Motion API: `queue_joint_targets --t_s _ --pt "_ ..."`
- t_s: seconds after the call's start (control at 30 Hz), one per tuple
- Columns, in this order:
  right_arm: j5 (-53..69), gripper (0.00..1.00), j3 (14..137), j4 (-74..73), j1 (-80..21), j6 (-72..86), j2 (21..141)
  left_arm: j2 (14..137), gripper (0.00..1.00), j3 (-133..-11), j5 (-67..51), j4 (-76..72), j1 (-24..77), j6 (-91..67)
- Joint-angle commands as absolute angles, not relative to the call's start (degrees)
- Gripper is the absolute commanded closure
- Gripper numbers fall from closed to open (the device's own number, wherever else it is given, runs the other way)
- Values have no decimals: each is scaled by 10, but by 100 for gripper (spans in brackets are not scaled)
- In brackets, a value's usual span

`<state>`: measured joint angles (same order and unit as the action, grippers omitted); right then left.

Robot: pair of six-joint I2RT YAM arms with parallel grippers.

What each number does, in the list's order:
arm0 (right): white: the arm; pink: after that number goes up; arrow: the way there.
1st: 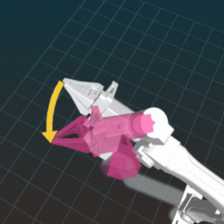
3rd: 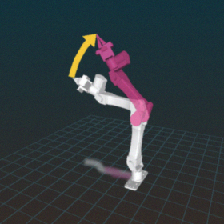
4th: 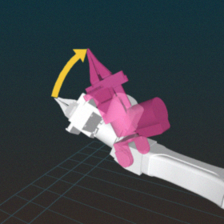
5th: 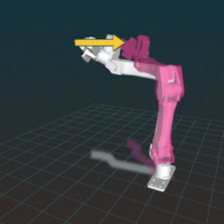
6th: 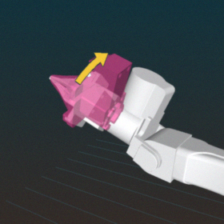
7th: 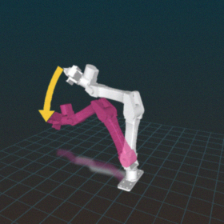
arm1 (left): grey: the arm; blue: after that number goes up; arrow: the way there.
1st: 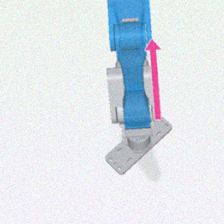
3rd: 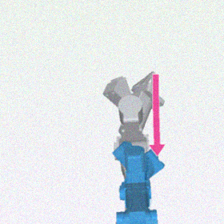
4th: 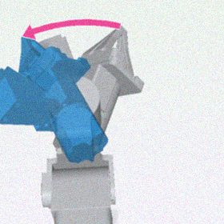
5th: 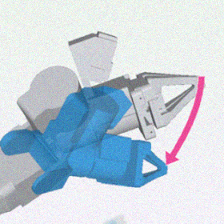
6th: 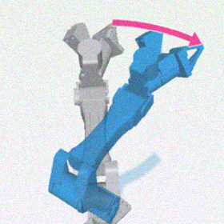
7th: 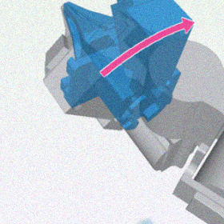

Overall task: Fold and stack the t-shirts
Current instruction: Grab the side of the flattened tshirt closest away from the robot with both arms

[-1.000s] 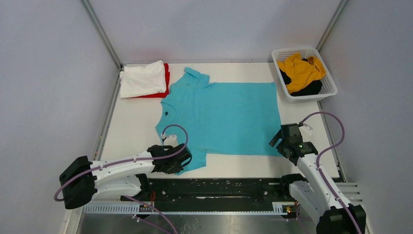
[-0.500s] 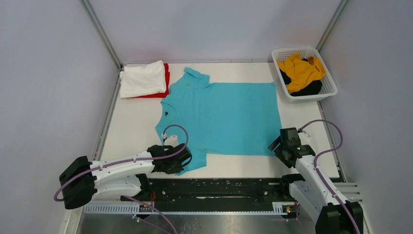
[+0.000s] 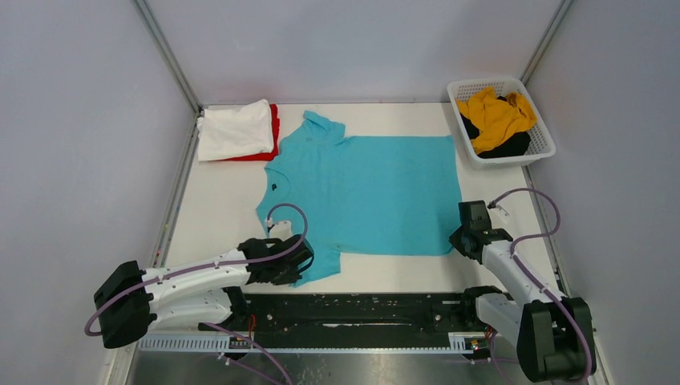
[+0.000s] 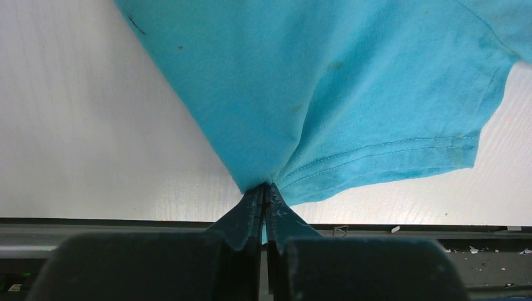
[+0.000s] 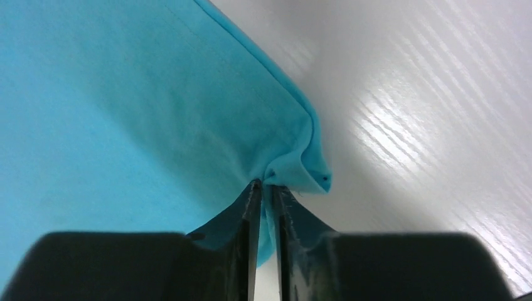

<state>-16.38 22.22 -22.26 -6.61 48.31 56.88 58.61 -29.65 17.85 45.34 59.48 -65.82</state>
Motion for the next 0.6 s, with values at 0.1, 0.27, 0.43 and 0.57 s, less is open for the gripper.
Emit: queue_joint_targets --t_s 0.1,0.27,0.43,0.57 --pt "-116 100 231 -224 -62 439 612 568 100 -332 145 416 585 -614" --pt "-73 100 252 -236 -62 402 604 553 100 -345 79 359 549 -560" --pt "-61 100 290 -277 -62 371 598 573 100 -366 14 315 475 -517" --pt "-60 100 319 -292 -62 355 597 601 100 -403 -13 294 420 -495"
